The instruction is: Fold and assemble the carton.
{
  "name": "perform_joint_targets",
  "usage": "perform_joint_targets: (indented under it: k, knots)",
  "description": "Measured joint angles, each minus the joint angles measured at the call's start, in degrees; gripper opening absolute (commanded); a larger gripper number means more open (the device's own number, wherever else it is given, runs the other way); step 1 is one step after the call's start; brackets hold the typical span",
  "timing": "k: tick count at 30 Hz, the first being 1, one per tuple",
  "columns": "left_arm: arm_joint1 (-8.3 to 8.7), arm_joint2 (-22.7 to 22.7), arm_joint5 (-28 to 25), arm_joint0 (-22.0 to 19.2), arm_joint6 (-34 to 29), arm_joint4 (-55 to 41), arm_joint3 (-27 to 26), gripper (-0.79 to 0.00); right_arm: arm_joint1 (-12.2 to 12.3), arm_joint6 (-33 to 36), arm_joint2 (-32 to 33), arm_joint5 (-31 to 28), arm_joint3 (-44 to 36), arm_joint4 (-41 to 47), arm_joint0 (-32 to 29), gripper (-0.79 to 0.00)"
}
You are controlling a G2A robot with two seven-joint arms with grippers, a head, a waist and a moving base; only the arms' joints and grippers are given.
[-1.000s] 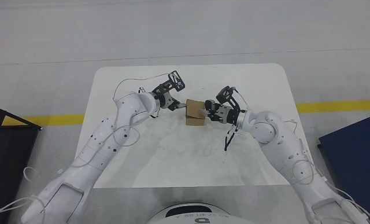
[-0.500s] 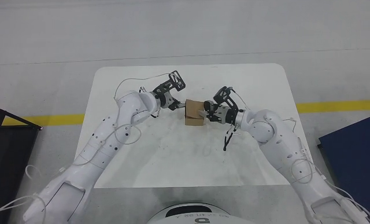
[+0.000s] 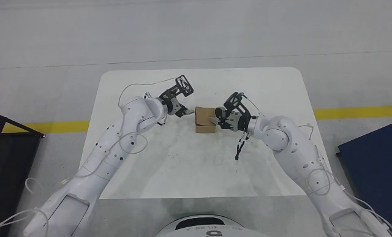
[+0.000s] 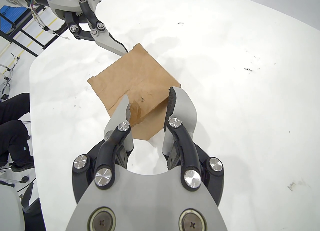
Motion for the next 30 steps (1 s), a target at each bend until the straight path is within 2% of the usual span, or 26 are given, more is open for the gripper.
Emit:
perform_joint_targets:
  k: [5,10,24,30]
  knots:
    - [0.04,-0.86,0.27,0.46,1.14,-0.56,-1.20,0.000,0.02,0.16,-0.11,0.60,-0.53,-0.71,-0.24,-0.489]
    - [0.28,-1.67,-1.76,1.40,3.36,-0.95,-3.00,0.000,0.04,0.27,-0.19,0.86,-0.90,-1.07,-0.42,-0.489]
    - [-0.75,2.98,-2.19,-0.45,0.74,5.76,-1.76,0.000,0.16,0.11,0.00,0.79,-1.78,-1.53,-1.06,-0.483]
    - [-0.63,1.07,-2.48,0.29,4.51,3.40,-2.26,0.000,0.39,-1.11,0.84,0.56,-2.81,-2.15,-1.86,-0.440]
